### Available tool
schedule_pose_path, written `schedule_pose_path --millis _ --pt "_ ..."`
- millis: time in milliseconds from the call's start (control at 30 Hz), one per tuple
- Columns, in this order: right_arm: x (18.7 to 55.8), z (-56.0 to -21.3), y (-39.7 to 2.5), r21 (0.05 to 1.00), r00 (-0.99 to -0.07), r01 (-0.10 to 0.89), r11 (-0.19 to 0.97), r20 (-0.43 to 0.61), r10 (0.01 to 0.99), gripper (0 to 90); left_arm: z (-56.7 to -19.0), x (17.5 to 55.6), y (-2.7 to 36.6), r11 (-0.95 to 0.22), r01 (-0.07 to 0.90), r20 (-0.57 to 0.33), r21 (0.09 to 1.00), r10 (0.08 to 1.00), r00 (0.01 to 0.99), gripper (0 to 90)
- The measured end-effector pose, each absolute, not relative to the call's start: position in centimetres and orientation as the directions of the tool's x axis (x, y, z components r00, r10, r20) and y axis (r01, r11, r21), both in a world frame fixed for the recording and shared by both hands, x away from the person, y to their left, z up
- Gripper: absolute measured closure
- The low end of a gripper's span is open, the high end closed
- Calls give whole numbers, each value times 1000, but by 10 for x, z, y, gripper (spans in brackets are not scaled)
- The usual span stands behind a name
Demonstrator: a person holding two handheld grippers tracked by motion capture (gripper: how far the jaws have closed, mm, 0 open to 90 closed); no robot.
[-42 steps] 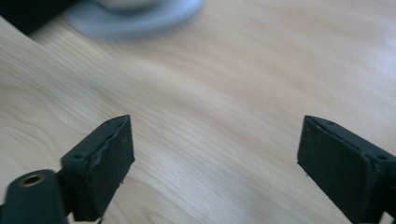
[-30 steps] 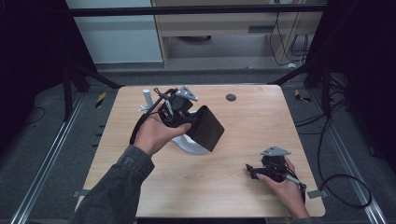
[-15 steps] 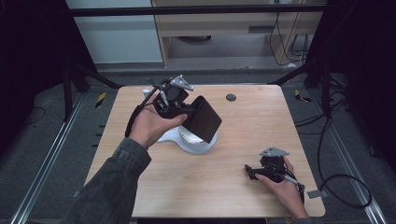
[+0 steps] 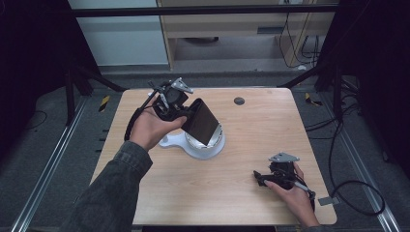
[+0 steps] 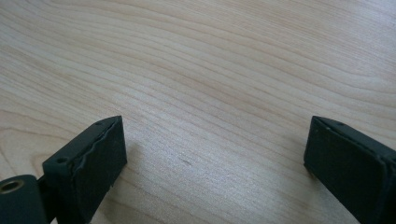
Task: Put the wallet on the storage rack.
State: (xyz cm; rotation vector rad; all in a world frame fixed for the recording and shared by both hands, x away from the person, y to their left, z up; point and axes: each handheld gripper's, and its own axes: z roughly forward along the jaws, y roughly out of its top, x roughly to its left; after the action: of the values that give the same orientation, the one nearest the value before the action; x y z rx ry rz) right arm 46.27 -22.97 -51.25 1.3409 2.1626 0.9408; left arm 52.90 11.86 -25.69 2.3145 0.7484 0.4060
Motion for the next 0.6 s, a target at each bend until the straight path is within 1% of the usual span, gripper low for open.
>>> schedule_pose_path --millis 267,600 --pt "462 -513 -230 734 -442 608 303 -4 897 59 -273 542 123 -616 422 76 665 618 782 801" --pt "462 -513 -230 734 -441 608 302 -4 897 59 -289 553 114 -620 433 54 654 609 791 800"
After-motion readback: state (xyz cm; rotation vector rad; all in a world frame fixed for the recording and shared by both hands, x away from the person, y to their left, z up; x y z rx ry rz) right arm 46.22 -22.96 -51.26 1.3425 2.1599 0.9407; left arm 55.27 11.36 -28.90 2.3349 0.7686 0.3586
